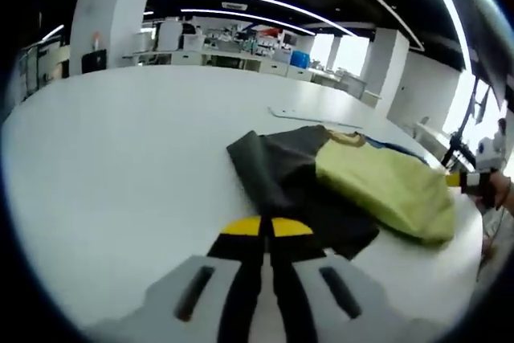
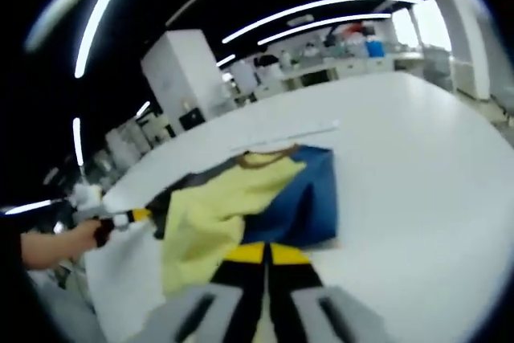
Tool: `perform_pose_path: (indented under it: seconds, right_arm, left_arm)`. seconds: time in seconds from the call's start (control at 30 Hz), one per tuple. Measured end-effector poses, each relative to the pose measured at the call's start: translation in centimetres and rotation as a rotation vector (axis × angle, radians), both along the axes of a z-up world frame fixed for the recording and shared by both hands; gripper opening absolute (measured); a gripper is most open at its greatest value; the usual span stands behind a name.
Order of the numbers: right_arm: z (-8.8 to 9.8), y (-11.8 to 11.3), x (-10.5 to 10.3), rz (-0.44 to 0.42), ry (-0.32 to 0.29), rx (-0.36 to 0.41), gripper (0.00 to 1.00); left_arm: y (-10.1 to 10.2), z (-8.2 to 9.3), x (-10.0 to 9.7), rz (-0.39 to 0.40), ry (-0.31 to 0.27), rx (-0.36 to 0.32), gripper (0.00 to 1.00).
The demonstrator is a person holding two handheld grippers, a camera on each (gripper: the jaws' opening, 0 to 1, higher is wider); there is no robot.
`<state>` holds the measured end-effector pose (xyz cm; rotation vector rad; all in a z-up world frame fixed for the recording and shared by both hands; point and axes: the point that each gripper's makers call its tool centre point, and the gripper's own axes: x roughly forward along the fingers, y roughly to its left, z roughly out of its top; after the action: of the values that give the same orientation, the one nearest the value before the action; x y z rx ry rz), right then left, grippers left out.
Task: Fold the garment on the visible template until the final outline fits inside the template.
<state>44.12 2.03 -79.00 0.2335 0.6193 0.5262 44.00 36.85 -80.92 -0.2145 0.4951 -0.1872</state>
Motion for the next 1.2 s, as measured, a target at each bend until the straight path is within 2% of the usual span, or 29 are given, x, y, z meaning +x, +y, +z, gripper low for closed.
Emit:
perform_pose_path:
  seconds: [0.07, 0.13, 0.27, 0.53, 0.7, 0.83, 0.9, 1.03, 1.13, 1.2]
  right_arm:
    - [0.6, -0.3, -0.1, -0.005, -0.01, -0.004, 0.0]
    - [1.1, -0.6, 0.0, -0.009, -0.025, -0.012, 0.0]
    - [2.0, -1.2, 0.1, -0.007, -0.048, -0.032, 0.0]
    - [2.9, -2.7, 0.7, -0.017, -0.061, -0.086, 0.0]
    - [3.2, -3.6, 0.9, -0.026, -0.059, -0.127, 0.0]
    - [3.2, -4.4, 1.3, -0.039, -0.06, -0.133, 0.0]
    - [3.2, -4.5, 1.3, -0.042, -0.056, -0.134, 0.0]
    - [2.8, -4.8, 1.3, -0.047, -0.045, -0.141, 0.0]
    - [2.6, -5.1, 1.1, -0.049, -0.037, -0.155, 0.0]
    - [2.4, -5.5, 1.2, -0.052, -0.031, -0.17, 0.0]
  left_arm:
    - [-0.7, 1.4, 0.0, -0.008, -0.028, -0.035, 0.0]
    - [-0.6, 2.2, 0.4, -0.015, -0.046, -0.044, 0.0]
    - [-1.9, 4.4, 0.5, -0.044, -0.093, -0.057, 0.0]
    - [-5.3, 7.0, 1.5, -0.107, -0.16, -0.104, 0.0]
    - [-7.4, 7.0, 2.3, -0.136, -0.161, -0.146, 0.0]
    - [-8.9, 6.2, 2.6, -0.165, -0.142, -0.162, 0.0]
    - [-9.8, 5.5, 2.6, -0.179, -0.125, -0.155, 0.0]
    - [-11.1, 3.9, 2.5, -0.219, -0.091, -0.092, 0.0]
    - [-12.1, 2.7, 2.6, -0.222, -0.063, -0.103, 0.0]
    - [-12.3, 2.1, 2.5, -0.219, -0.047, -0.087, 0.0]
